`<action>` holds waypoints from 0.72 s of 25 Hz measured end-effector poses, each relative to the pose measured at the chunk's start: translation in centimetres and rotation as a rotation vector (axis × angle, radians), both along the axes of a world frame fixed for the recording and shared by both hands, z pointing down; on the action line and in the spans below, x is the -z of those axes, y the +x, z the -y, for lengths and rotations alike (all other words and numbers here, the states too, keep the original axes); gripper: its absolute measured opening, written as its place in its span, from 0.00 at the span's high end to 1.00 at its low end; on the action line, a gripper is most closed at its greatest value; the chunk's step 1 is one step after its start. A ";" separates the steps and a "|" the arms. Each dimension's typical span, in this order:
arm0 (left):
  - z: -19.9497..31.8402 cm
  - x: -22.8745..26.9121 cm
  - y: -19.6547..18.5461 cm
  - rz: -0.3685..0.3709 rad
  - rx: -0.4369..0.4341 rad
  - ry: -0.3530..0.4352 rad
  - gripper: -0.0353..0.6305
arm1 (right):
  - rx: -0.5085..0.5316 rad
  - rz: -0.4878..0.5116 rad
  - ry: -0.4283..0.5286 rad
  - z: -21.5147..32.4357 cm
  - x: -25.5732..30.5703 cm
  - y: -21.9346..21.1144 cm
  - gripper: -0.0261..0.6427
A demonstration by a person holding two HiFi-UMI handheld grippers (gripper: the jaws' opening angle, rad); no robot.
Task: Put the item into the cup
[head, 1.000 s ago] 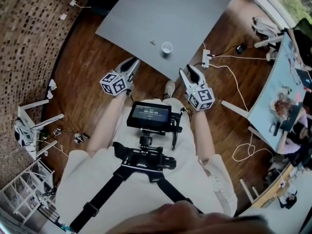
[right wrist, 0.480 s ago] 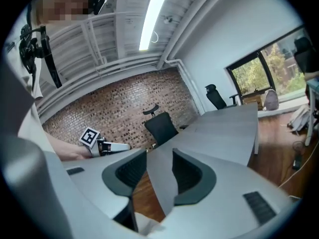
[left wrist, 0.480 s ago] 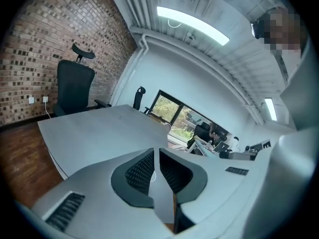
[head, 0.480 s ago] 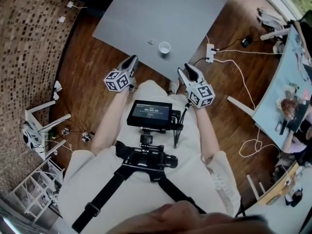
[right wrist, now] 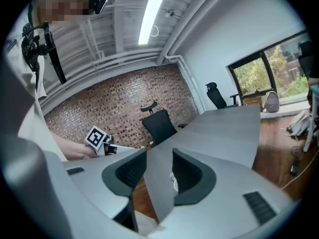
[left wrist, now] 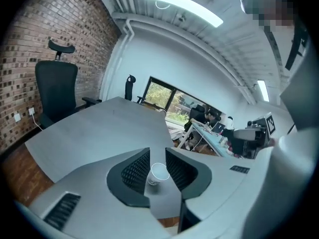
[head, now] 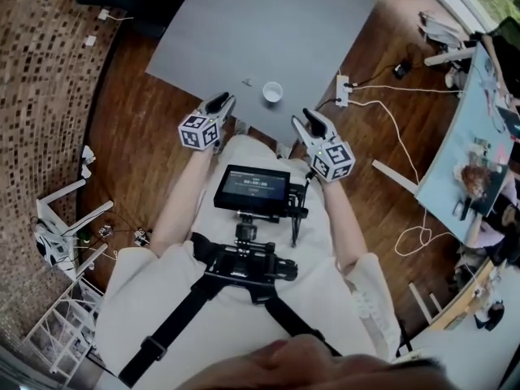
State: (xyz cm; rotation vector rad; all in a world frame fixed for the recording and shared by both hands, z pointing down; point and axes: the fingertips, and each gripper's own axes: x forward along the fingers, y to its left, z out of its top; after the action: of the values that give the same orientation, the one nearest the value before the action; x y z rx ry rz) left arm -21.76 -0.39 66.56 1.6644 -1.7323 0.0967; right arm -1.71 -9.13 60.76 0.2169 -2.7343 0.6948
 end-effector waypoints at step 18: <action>4.9 -15.0 -2.8 0.146 -0.623 -0.349 0.65 | -0.354 -0.166 0.048 0.6 -2.0 -3.9 0.70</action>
State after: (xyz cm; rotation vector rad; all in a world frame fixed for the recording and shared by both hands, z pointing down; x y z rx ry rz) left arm -24.57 -5.28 81.56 1.8926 -1.1465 0.7780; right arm -5.61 -9.72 62.75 0.7489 -2.5783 0.6644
